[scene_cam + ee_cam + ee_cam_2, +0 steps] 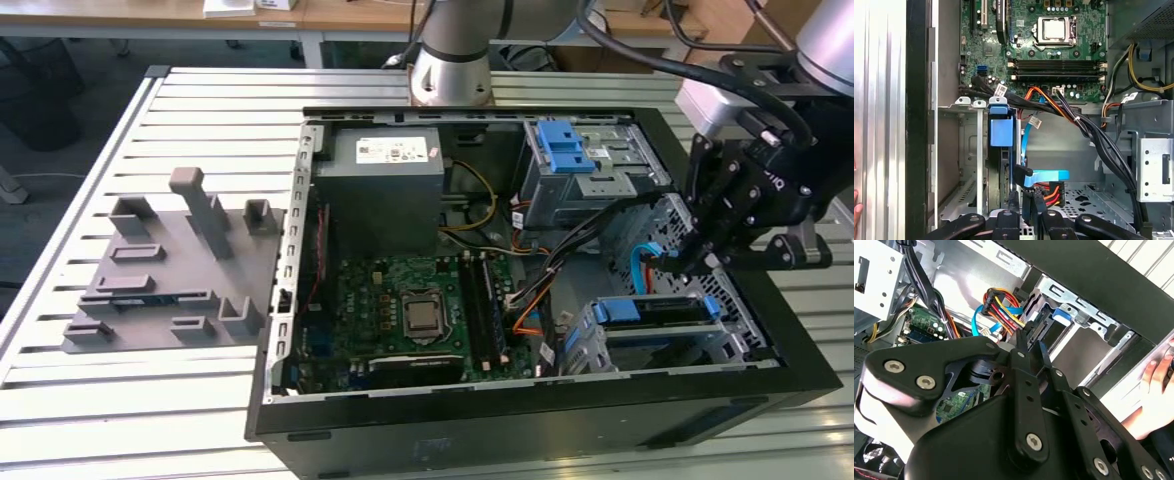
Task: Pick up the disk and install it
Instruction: 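Insert the first disk wire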
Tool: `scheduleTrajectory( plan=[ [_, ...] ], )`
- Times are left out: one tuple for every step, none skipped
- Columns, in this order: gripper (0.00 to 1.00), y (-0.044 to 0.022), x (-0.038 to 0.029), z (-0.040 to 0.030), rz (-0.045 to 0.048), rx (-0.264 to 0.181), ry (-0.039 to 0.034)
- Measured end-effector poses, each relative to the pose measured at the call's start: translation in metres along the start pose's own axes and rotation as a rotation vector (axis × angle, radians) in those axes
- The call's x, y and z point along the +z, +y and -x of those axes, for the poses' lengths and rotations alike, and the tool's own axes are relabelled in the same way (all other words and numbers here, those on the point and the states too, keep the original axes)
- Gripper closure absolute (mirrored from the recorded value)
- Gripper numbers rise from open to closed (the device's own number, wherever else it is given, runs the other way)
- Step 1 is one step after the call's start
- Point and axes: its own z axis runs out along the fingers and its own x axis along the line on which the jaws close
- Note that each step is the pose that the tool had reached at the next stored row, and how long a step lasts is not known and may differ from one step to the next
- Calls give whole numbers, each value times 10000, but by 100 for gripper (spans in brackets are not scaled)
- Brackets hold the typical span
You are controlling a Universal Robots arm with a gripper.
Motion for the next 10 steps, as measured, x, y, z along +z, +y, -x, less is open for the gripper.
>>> scheduleTrajectory(
  plan=[
    [75,0,2,0,0,0,-1],
    [75,0,4,2,0,1,-4],
    [75,0,5,6,0,1,-7],
    [75,0,5,13,0,1,-6],
    [75,0,5,20,0,0,-4],
    [75,1,4,30,0,1,-2],
    [75,1,2,41,-1,0,2],
    [75,1,1,55,-2,0,14],
    [75,2,0,68,-3,0,25],
    [75,2,-1,80,-3,0,39]
  ],
)
